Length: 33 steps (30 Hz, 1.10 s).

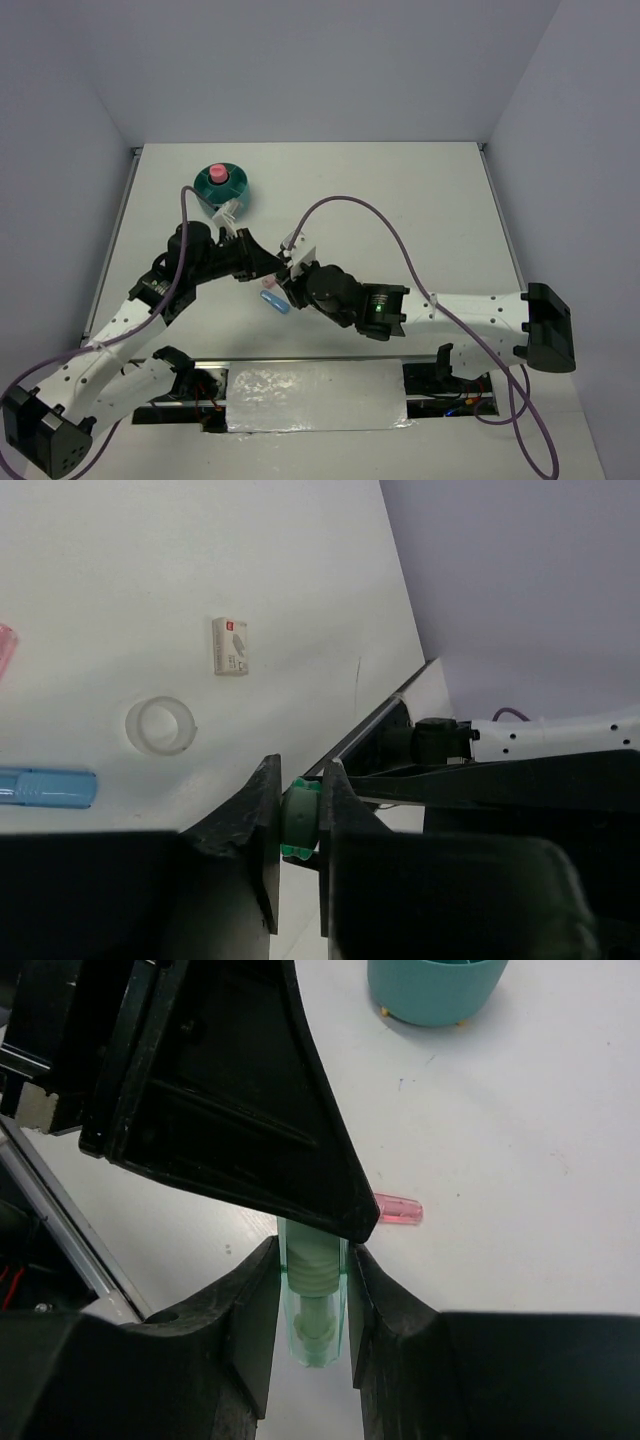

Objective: Sort the stationery into containers
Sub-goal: Pick up the stationery from the center of the board, then place the stationery in the storage box.

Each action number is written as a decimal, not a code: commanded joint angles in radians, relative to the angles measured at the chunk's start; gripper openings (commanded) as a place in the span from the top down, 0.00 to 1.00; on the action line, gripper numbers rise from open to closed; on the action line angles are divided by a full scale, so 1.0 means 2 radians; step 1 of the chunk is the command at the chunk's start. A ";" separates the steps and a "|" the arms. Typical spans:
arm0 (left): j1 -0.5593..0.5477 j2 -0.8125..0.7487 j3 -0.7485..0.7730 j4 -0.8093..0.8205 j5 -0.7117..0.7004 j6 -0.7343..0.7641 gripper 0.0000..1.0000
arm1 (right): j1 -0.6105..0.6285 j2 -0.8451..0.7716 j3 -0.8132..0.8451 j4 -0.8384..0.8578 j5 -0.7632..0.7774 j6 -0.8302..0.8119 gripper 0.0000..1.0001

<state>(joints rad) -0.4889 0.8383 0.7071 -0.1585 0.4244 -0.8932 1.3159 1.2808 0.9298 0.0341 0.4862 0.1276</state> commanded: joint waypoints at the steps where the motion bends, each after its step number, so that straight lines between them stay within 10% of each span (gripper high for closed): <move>1: -0.005 0.013 0.021 0.005 -0.005 0.015 0.89 | 0.001 0.004 0.028 0.031 0.006 -0.013 0.85; 6: -0.006 0.018 0.046 -0.025 -0.032 0.037 1.00 | -0.022 -0.016 -0.002 0.057 0.003 0.000 0.66; 10: -0.006 0.042 0.122 -0.122 -0.137 0.095 1.00 | -0.044 -0.056 -0.028 0.046 0.023 0.015 0.01; 14: 0.024 0.138 0.204 -0.209 -0.422 0.127 1.00 | -0.082 -0.156 -0.086 0.023 0.026 0.027 0.00; 16: 0.057 0.174 0.246 -0.206 -0.443 0.147 1.00 | -0.096 -0.190 -0.106 0.022 0.006 0.027 0.00; 24: 0.266 0.322 0.284 0.054 -0.282 0.218 1.00 | -0.106 -0.262 -0.163 -0.002 -0.027 0.021 0.00; 33: 0.307 0.438 0.370 0.097 -0.228 0.258 1.00 | -0.108 -0.257 -0.176 -0.011 -0.060 0.025 0.00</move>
<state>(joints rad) 0.1272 1.6859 1.3842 -0.0776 -0.0971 -0.4332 1.1023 0.7616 0.5625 0.0040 0.3977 0.1696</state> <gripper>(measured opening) 0.272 0.994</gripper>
